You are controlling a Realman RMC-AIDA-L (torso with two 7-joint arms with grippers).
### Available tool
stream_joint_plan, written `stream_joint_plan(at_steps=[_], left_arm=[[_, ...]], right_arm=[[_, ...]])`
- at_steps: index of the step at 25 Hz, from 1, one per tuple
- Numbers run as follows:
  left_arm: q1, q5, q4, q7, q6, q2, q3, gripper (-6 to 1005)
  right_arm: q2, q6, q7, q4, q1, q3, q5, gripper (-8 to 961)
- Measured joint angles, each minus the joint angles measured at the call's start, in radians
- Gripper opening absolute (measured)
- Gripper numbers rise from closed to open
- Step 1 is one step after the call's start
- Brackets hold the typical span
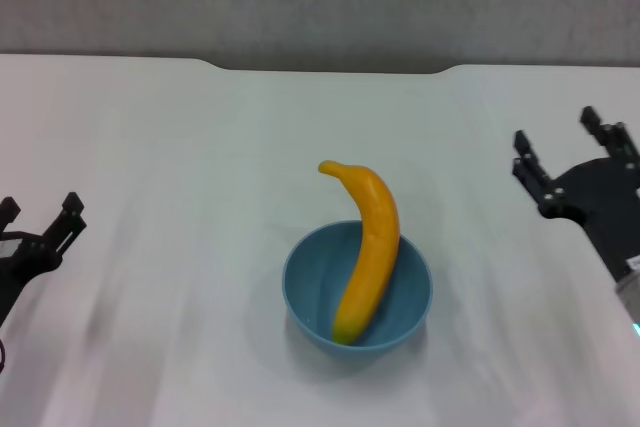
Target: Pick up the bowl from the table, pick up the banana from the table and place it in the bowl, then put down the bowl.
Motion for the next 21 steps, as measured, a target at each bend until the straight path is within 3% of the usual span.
stream_joint_plan(at_steps=[11, 21], left_arm=[[-0.023, 0.0, 0.03, -0.011, -0.009, -0.006, 0.023, 894], [-0.031, -0.02, 0.047, -0.013, -0.009, -0.005, 0.022, 894]], right_arm=[[0.005, -0.033, 0.184, -0.157, 0.038, -0.034, 0.008, 788], [0.006, 0.104, 0.276, -0.226, 0.096, -0.062, 0.014, 788]])
